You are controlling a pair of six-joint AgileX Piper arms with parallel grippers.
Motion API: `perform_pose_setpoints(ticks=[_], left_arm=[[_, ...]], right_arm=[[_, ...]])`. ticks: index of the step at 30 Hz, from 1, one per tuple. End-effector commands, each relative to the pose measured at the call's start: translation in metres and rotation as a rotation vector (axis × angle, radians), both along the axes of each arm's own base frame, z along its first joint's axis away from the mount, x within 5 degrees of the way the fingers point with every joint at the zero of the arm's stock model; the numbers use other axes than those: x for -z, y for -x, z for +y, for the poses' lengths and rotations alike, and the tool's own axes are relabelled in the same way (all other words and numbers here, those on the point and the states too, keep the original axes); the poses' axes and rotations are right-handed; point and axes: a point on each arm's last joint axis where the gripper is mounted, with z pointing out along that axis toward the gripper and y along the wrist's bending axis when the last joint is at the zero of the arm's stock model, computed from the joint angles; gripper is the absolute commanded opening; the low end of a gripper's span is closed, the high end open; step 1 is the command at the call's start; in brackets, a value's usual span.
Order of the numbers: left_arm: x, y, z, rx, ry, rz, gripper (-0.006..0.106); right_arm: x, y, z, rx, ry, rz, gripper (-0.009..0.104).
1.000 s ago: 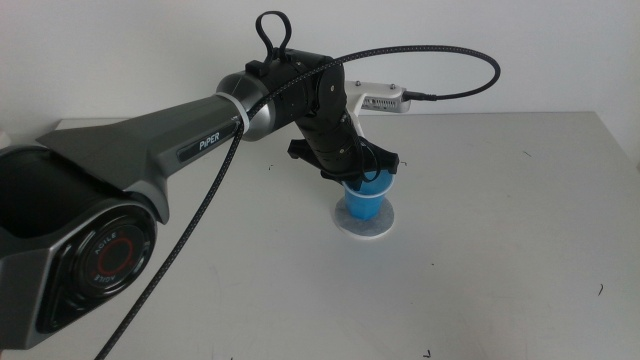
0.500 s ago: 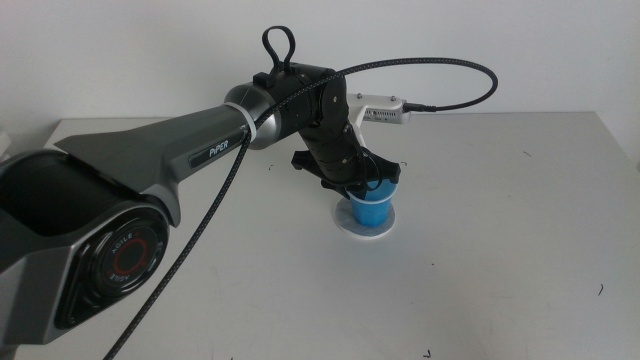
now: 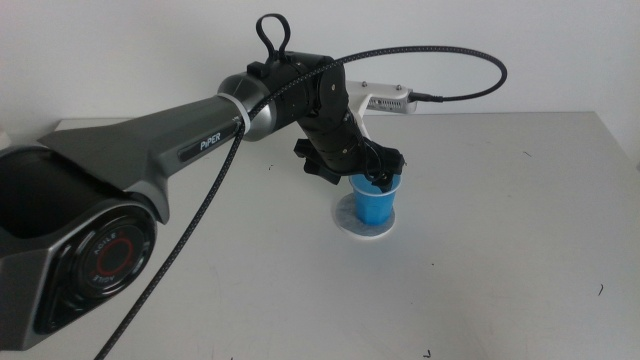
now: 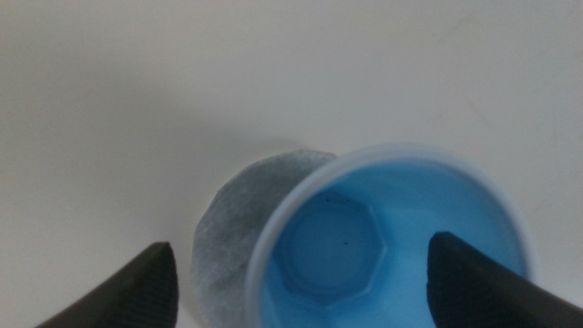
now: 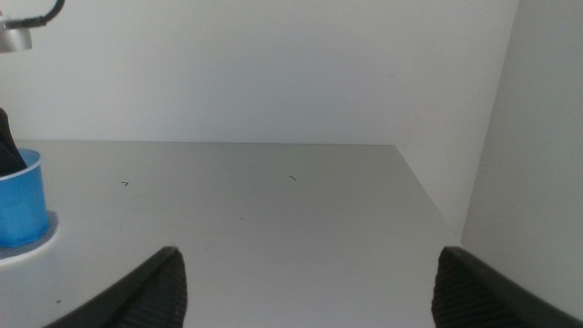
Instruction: Place an empty cup on a cup mat.
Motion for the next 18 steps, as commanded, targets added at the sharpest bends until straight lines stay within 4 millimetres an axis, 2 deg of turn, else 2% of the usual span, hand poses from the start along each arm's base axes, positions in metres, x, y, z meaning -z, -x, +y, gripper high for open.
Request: perform_pose_setpoints(ticks=[1, 8, 15, 18], left_arm=[[-0.07, 0.007, 0.004, -0.008, 0.114, -0.144, 0.105], [-0.125, 0.022, 0.019, -0.015, 0.163, -0.233, 0.105], [-0.185, 0.062, 0.042, 0.017, 0.169, -0.235, 0.105], [-0.214, 0.079, 0.061, 0.012, 0.149, -0.282, 0.105]], right_arm=[[-0.012, 0.002, 0.0, -0.004, 0.023, -0.108, 0.094], [-0.012, 0.002, 0.0, -0.004, 0.023, -0.108, 0.094], [-0.012, 0.002, 0.0, -0.004, 0.023, -0.108, 0.094], [-0.012, 0.002, 0.0, -0.004, 0.023, -0.108, 0.094]])
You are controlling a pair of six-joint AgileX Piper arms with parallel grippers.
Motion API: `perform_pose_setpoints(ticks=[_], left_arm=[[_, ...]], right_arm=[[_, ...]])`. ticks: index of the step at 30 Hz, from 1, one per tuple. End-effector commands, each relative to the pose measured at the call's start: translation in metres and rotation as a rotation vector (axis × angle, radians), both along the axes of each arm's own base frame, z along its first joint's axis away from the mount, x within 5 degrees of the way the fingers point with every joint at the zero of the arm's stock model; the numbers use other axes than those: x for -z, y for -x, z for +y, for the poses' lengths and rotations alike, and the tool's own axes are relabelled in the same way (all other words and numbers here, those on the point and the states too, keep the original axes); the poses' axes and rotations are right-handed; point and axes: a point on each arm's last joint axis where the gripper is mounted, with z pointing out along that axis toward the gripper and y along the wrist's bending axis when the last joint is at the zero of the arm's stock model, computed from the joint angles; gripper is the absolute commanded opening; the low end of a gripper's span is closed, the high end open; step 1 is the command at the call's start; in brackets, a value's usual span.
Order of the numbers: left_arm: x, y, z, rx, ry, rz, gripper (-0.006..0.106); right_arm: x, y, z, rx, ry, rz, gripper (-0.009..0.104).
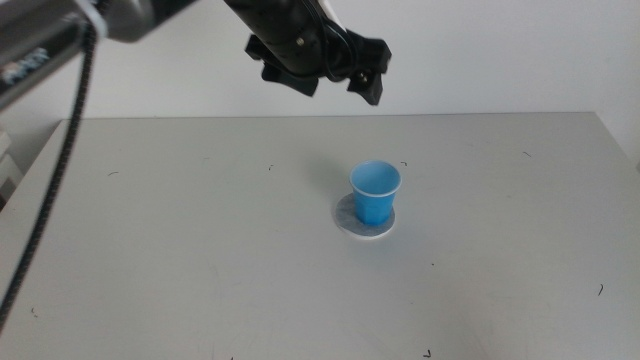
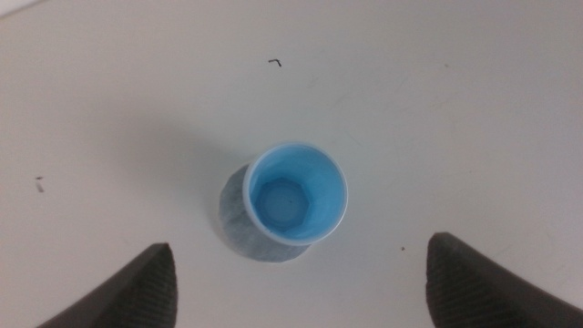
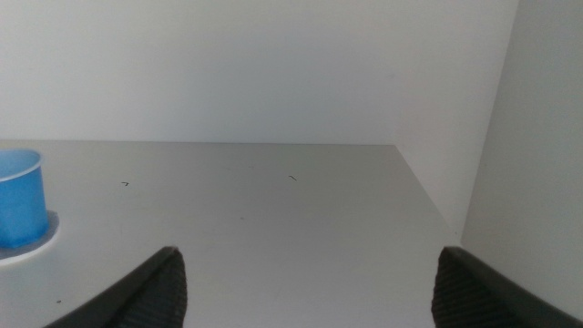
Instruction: Place an empty cup on a cup mat.
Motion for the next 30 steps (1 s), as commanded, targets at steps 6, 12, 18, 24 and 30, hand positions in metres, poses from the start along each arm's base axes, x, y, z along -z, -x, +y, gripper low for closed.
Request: perform_pose_setpoints(ticks=[6, 12, 18, 24, 30], left_arm=[[-0.099, 0.055, 0.054, -0.057, -0.004, -0.281, 0.105], [-0.116, 0.091, 0.088, -0.115, -0.06, -0.391, 0.105], [-0.114, 0.123, 0.127, -0.191, -0.01, -0.552, 0.105], [-0.068, 0.158, 0.178, -0.332, 0.034, -0.605, 0.105], [-0.012, 0.195, 0.21, -0.435, 0.018, -0.636, 0.105]], right_arm=[[-0.012, 0.002, 0.0, -0.004, 0.023, -0.108, 0.094], [-0.012, 0.002, 0.0, -0.004, 0.023, -0.108, 0.094], [-0.012, 0.002, 0.0, -0.004, 0.023, -0.108, 0.094], [-0.012, 0.002, 0.0, -0.004, 0.023, -0.108, 0.094], [-0.012, 0.002, 0.0, -0.004, 0.023, -0.108, 0.094]])
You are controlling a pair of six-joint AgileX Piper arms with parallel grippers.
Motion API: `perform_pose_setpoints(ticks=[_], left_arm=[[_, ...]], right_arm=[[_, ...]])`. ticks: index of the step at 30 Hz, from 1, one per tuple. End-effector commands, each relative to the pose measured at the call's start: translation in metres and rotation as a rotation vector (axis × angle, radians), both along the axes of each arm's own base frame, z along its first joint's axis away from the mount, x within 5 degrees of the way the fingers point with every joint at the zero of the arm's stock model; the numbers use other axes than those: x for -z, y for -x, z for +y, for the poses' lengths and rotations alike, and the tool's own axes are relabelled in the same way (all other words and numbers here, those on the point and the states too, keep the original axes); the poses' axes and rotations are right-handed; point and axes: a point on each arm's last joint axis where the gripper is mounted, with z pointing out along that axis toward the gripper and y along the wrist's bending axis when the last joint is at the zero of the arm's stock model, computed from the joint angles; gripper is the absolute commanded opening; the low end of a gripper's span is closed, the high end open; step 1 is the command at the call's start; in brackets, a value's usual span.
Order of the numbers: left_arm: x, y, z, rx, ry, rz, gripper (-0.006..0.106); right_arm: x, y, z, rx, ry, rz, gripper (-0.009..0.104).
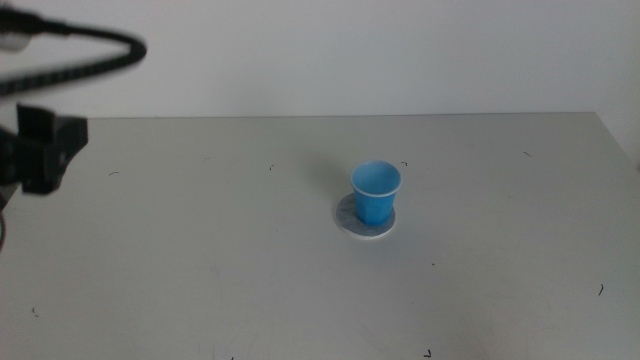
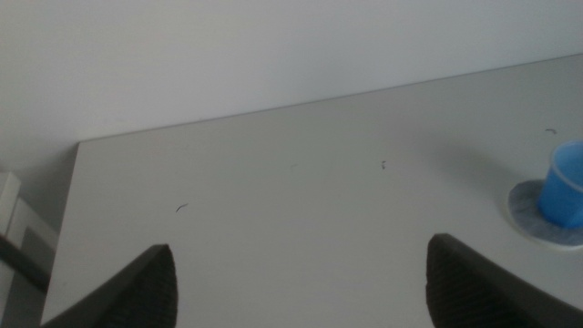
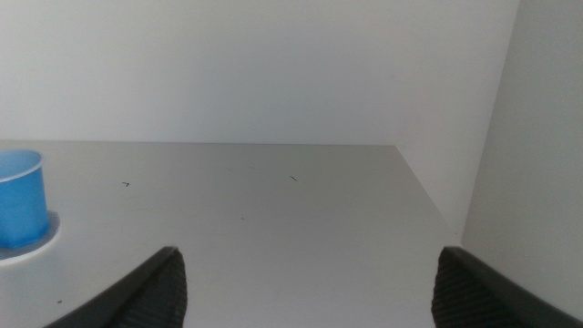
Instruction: Place an empty cup on a cup mat.
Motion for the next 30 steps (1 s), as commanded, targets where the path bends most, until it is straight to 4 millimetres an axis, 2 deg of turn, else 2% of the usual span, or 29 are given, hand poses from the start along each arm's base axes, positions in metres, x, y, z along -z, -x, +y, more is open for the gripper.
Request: perform_pose_setpoints(ticks=[1, 5, 11, 17, 23, 30], left_arm=[[0.008, 0.016, 0.009, -0.032, 0.045, -0.118, 0.105], [0.045, 0.045, 0.02, -0.078, 0.048, -0.157, 0.105], [0.094, 0.08, 0.026, -0.092, 0.057, -0.245, 0.105], [0.136, 0.101, 0.029, -0.121, 0.106, -0.256, 0.105], [0.162, 0.113, 0.03, -0.122, 0.119, -0.292, 0.105], [0.181, 0.119, 0.031, -0.12, 0.113, -0.322, 0.105]], right_arm=[[-0.012, 0.002, 0.0, -0.004, 0.023, -0.108, 0.094], [-0.012, 0.002, 0.0, -0.004, 0.023, -0.108, 0.094], [-0.012, 0.002, 0.0, -0.004, 0.023, -0.108, 0.094], [-0.012, 0.002, 0.0, -0.004, 0.023, -0.108, 0.094], [-0.012, 0.002, 0.0, -0.004, 0.023, -0.108, 0.094], [-0.012, 0.002, 0.0, -0.004, 0.023, -0.108, 0.094]])
